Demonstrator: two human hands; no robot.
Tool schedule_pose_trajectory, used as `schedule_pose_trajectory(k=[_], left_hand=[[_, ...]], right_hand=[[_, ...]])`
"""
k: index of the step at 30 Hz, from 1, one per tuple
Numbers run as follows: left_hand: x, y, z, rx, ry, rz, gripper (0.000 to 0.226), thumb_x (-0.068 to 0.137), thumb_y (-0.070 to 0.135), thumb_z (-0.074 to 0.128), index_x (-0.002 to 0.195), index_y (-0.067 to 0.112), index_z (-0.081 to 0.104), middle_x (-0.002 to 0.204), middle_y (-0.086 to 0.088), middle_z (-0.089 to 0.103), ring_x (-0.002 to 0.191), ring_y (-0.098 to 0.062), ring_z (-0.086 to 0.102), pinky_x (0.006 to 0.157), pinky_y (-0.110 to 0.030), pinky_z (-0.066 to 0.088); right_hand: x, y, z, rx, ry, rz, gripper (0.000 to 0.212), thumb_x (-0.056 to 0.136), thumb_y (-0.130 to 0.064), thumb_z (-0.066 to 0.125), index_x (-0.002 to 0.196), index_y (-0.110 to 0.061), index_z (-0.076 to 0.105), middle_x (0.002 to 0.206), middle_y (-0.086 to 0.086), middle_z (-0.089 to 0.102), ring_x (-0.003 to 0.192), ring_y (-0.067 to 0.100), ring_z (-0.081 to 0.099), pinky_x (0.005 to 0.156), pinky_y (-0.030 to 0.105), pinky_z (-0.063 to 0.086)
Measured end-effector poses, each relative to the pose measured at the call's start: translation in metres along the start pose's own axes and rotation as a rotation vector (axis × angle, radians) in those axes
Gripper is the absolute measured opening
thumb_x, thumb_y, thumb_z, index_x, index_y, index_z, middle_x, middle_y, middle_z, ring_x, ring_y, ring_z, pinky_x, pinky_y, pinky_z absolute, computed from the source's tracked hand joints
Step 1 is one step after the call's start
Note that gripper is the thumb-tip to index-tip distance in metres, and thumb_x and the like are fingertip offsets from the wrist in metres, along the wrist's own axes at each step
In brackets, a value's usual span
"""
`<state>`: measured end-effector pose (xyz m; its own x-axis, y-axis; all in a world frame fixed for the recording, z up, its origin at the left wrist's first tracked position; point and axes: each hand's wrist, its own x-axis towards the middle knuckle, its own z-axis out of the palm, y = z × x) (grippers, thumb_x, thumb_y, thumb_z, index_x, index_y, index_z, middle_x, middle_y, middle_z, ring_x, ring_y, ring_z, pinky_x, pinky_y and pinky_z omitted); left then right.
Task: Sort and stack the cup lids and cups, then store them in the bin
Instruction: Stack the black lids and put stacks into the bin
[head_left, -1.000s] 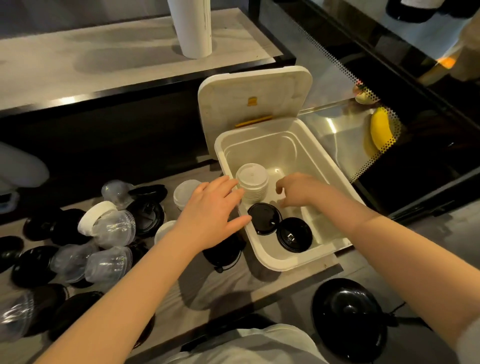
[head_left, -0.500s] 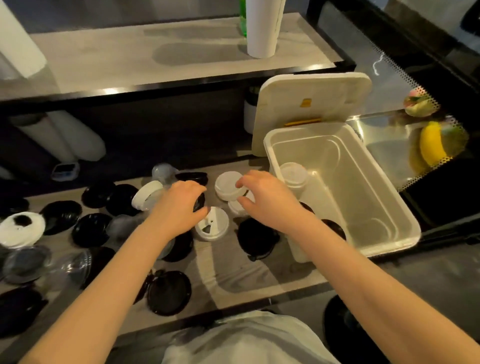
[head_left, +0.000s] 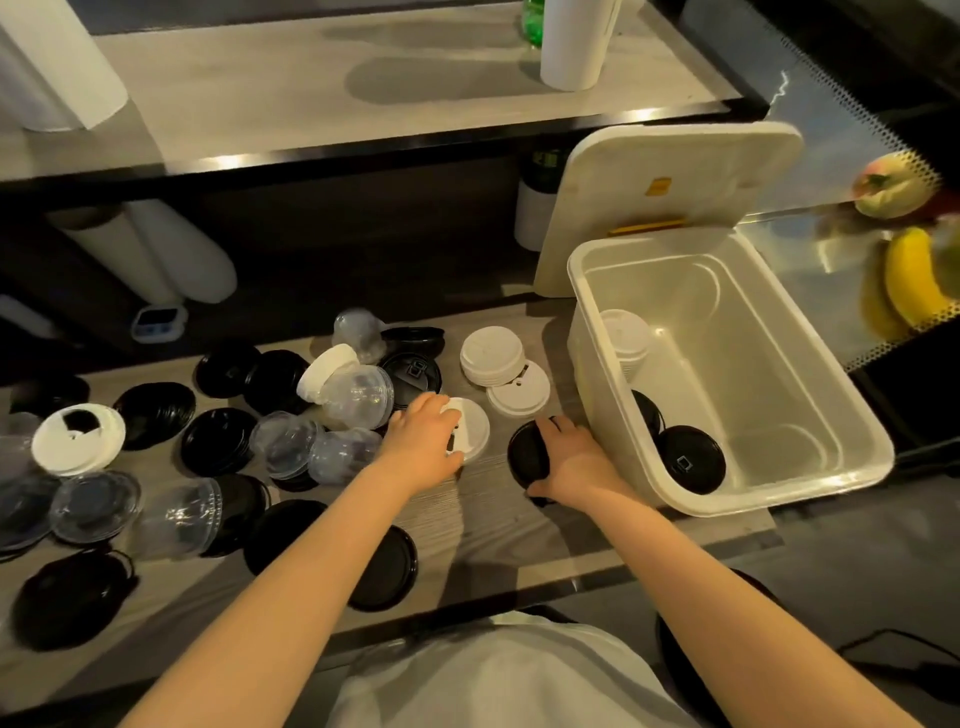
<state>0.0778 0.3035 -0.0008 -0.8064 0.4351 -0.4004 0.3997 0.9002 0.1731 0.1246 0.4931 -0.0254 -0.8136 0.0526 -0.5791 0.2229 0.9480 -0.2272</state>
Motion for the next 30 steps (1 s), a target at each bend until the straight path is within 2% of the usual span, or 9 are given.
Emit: schedule_pose_trajectory(k=[4, 9, 12, 14, 18, 21, 23, 26, 30], left_hand=[[-0.003, 0.008, 0.003, -0.157, 0.137, 0.047, 0.046, 0.094, 0.031, 0.047, 0.137, 0.012, 0.044, 0.147, -0.002, 0.035, 0.137, -0.021, 0.026, 0.109, -0.036, 0.025], [-0.009, 0.027, -0.02, -0.806, 0.1, -0.055, 0.04, 0.095, 0.031, 0.051, 0.131, 0.015, 0.051, 0.127, -0.001, 0.054, 0.115, -0.014, 0.05, 0.098, -0.029, 0.038], [-0.014, 0.036, -0.032, -1.124, 0.034, -0.075, 0.005, 0.095, 0.025, 0.052, 0.095, 0.029, 0.055, 0.087, 0.011, 0.053, 0.082, -0.003, 0.051, 0.079, -0.025, 0.045], [-0.015, 0.033, -0.034, -1.225, 0.075, -0.073, 0.022, 0.094, 0.019, 0.054, 0.073, 0.022, 0.048, 0.07, 0.005, 0.049, 0.069, -0.009, 0.051, 0.068, -0.027, 0.045], [-0.016, 0.014, -0.035, -1.38, 0.191, -0.205, 0.018, 0.092, 0.012, 0.055, 0.074, 0.011, 0.05, 0.08, -0.008, 0.06, 0.081, -0.021, 0.061, 0.079, -0.037, 0.052], [-0.018, -0.002, -0.034, -1.475, 0.243, -0.263, 0.006, 0.094, 0.01, 0.053, 0.092, 0.013, 0.057, 0.095, -0.005, 0.065, 0.091, -0.018, 0.063, 0.083, -0.033, 0.054], [-0.021, -0.01, -0.032, -1.514, 0.276, -0.29, 0.01, 0.095, 0.01, 0.051, 0.102, 0.015, 0.057, 0.1, -0.002, 0.064, 0.093, -0.015, 0.062, 0.084, -0.033, 0.051], [-0.026, -0.017, -0.025, -1.524, 0.306, -0.314, 0.015, 0.096, 0.009, 0.049, 0.108, 0.016, 0.055, 0.1, 0.001, 0.063, 0.096, -0.016, 0.06, 0.087, -0.035, 0.049], [-0.029, -0.018, -0.015, -1.543, 0.342, -0.379, 0.014, 0.095, 0.008, 0.05, 0.104, 0.018, 0.055, 0.099, 0.001, 0.063, 0.096, -0.016, 0.059, 0.087, -0.036, 0.049]], right_hand=[[-0.008, 0.008, 0.002, 0.178, 0.181, -0.097, 0.099, 0.069, -0.038, 0.08, 0.147, -0.017, 0.024, 0.148, 0.004, 0.031, 0.135, 0.025, 0.032, 0.111, 0.037, 0.032], [-0.028, -0.002, -0.018, 0.457, 0.409, -0.279, 0.098, 0.064, -0.032, 0.085, 0.145, -0.018, 0.03, 0.144, 0.001, 0.039, 0.133, 0.017, 0.037, 0.107, 0.026, 0.032], [-0.037, -0.013, -0.029, 0.517, 0.432, -0.379, 0.099, 0.065, -0.031, 0.085, 0.146, -0.019, 0.03, 0.146, -0.002, 0.038, 0.135, 0.013, 0.034, 0.111, 0.029, 0.032], [-0.039, -0.018, -0.033, 0.509, 0.437, -0.402, 0.1, 0.066, -0.031, 0.084, 0.147, -0.021, 0.026, 0.148, -0.002, 0.036, 0.137, 0.013, 0.032, 0.112, 0.03, 0.03], [-0.031, -0.013, -0.026, 0.531, 0.384, -0.335, 0.09, 0.078, -0.022, 0.076, 0.149, -0.02, 0.021, 0.153, -0.001, 0.03, 0.141, 0.014, 0.026, 0.111, 0.026, 0.025], [-0.018, -0.009, -0.008, 0.554, 0.35, -0.055, 0.078, 0.085, -0.025, 0.068, 0.148, -0.018, 0.022, 0.152, 0.004, 0.03, 0.139, 0.023, 0.029, 0.11, 0.032, 0.028], [-0.011, -0.004, 0.008, 0.43, 0.246, 0.079, 0.089, 0.084, -0.036, 0.068, 0.15, -0.017, 0.012, 0.156, 0.005, 0.017, 0.143, 0.027, 0.02, 0.115, 0.038, 0.024], [-0.009, 0.001, 0.03, 0.244, 0.143, 0.075, 0.104, 0.079, -0.05, 0.067, 0.151, -0.016, 0.001, 0.158, 0.007, 0.004, 0.144, 0.031, 0.01, 0.117, 0.04, 0.019], [-0.007, 0.006, 0.037, 0.242, 0.238, 0.034, 0.095, 0.08, -0.046, 0.068, 0.15, -0.015, 0.011, 0.152, 0.007, 0.019, 0.137, 0.03, 0.022, 0.112, 0.037, 0.025]])
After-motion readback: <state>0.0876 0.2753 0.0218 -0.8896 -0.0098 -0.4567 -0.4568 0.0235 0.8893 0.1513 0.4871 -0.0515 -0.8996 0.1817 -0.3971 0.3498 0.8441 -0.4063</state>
